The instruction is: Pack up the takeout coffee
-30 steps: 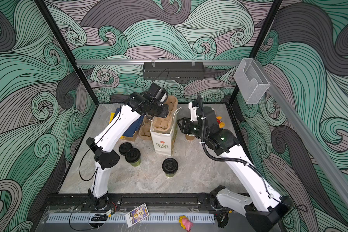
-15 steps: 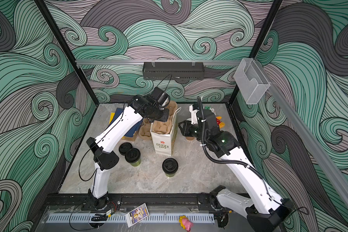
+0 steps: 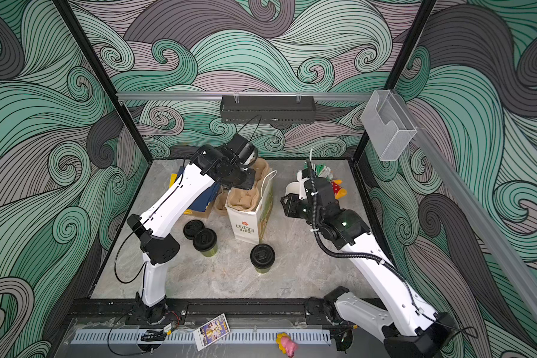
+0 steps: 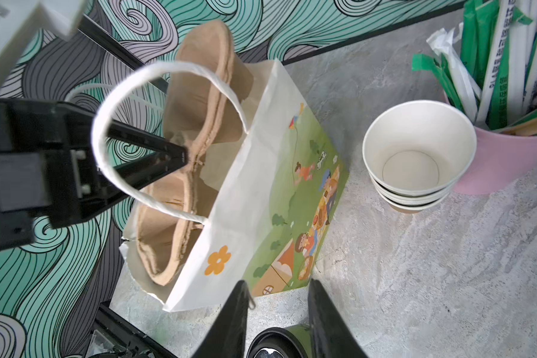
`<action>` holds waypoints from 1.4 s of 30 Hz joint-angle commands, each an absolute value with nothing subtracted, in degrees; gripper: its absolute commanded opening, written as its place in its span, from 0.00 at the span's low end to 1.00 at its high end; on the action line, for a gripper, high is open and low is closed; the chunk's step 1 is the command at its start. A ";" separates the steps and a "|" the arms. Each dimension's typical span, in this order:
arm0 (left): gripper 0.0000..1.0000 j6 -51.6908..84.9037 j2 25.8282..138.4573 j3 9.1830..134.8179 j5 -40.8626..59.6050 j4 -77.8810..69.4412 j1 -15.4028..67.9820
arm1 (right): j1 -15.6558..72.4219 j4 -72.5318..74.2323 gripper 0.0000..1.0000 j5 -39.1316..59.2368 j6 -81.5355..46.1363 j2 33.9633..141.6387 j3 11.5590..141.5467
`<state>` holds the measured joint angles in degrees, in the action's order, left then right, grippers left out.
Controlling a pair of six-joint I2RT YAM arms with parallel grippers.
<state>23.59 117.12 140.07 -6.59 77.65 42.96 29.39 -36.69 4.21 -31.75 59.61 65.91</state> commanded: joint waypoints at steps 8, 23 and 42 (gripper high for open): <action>0.13 20.19 115.66 140.03 -5.41 84.06 43.33 | 27.97 -36.64 0.35 2.86 -34.27 54.90 61.91; 0.13 19.44 118.18 138.52 -1.06 82.98 43.31 | 26.99 -37.58 0.35 2.38 -35.24 51.42 59.43; 0.13 19.84 113.82 133.52 -3.45 84.97 43.33 | 26.54 -38.43 0.35 2.15 -35.16 50.67 58.80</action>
